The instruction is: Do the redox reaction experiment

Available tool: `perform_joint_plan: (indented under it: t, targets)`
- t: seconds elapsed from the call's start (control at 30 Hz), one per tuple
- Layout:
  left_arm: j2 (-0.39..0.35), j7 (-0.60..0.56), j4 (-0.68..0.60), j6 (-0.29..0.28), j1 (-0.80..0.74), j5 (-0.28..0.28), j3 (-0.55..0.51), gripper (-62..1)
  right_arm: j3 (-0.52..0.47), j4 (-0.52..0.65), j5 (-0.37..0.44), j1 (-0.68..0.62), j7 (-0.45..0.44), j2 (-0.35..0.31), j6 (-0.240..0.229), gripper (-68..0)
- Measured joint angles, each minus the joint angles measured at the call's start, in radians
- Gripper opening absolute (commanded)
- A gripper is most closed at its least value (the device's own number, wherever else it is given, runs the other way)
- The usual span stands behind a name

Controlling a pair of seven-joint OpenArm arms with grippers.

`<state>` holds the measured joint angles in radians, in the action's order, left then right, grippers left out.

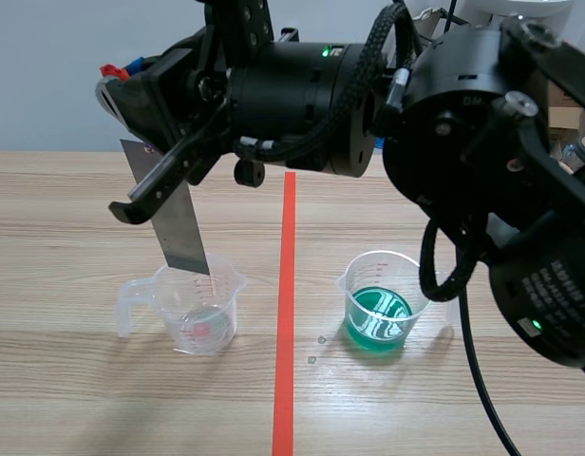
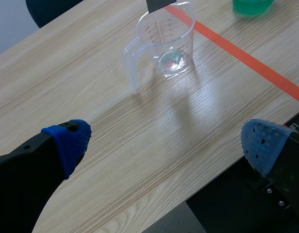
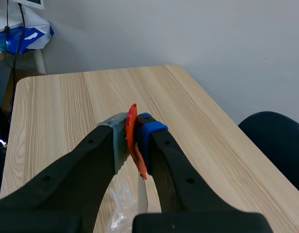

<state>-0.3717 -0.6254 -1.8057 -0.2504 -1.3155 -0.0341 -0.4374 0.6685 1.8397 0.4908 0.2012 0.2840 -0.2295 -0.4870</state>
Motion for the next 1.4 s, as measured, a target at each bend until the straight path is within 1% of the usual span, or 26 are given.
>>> perform_joint_plan:
  t: [0.1,0.2,0.27,0.4,0.53,0.7,0.83,0.87,0.97,1.07,1.27,1.4]
  targets:
    - [0.0,0.0,0.0,0.0,0.0,0.0,0.0,1.4,0.0,0.0,0.018,0.0,-0.032,-0.029,0.0,-66.9]
    - [0.0,0.0,0.0,0.0,0.0,0.0,0.0,1.4,0.0,0.0,0.034,0.0,-0.067,-0.077,0.0,-66.9]
    - [0.0,0.0,0.0,0.0,0.0,0.0,0.0,1.4,-0.002,0.002,0.04,0.0,-0.073,-0.104,0.001,-66.9]
    - [0.0,0.0,0.0,0.0,0.0,0.0,0.0,1.4,-0.03,0.027,0.106,-0.003,-0.07,-0.158,0.002,-66.9]
    - [0.0,0.0,0.0,0.0,0.0,0.0,0.0,1.4,-0.092,0.074,0.132,-0.022,-0.097,-0.213,0.008,-66.9]
    - [0.0,0.0,0.0,0.0,0.0,0.0,0.0,1.4,-0.177,0.111,0.138,-0.103,-0.109,-0.278,0.008,-66.9]
    - [0.0,0.0,0.0,0.0,0.0,0.0,0.0,1.4,-0.238,0.151,0.143,-0.167,-0.139,-0.338,0.008,-66.9]
    - [0.0,0.0,0.0,0.0,0.0,0.0,0.0,1.4,-0.254,0.16,0.165,-0.181,-0.141,-0.356,0.008,-66.9]
    - [0.0,0.0,0.0,0.0,0.0,0.0,0.0,1.4,-0.295,0.185,0.187,-0.223,-0.158,-0.406,0.008,-66.9]
    - [0.0,0.0,0.0,0.0,0.0,0.0,0.0,1.4,-0.338,0.2,0.188,-0.272,-0.207,-0.463,0.008,-66.9]
    - [0.0,0.0,0.0,0.0,0.0,0.0,0.0,1.4,-0.436,0.203,0.237,-0.367,-0.26,-0.562,0.008,-66.9]
    - [0.0,0.0,0.0,0.0,0.0,0.0,0.0,1.4,-0.497,0.203,0.256,-0.412,-0.312,-0.618,0.008,-66.9]
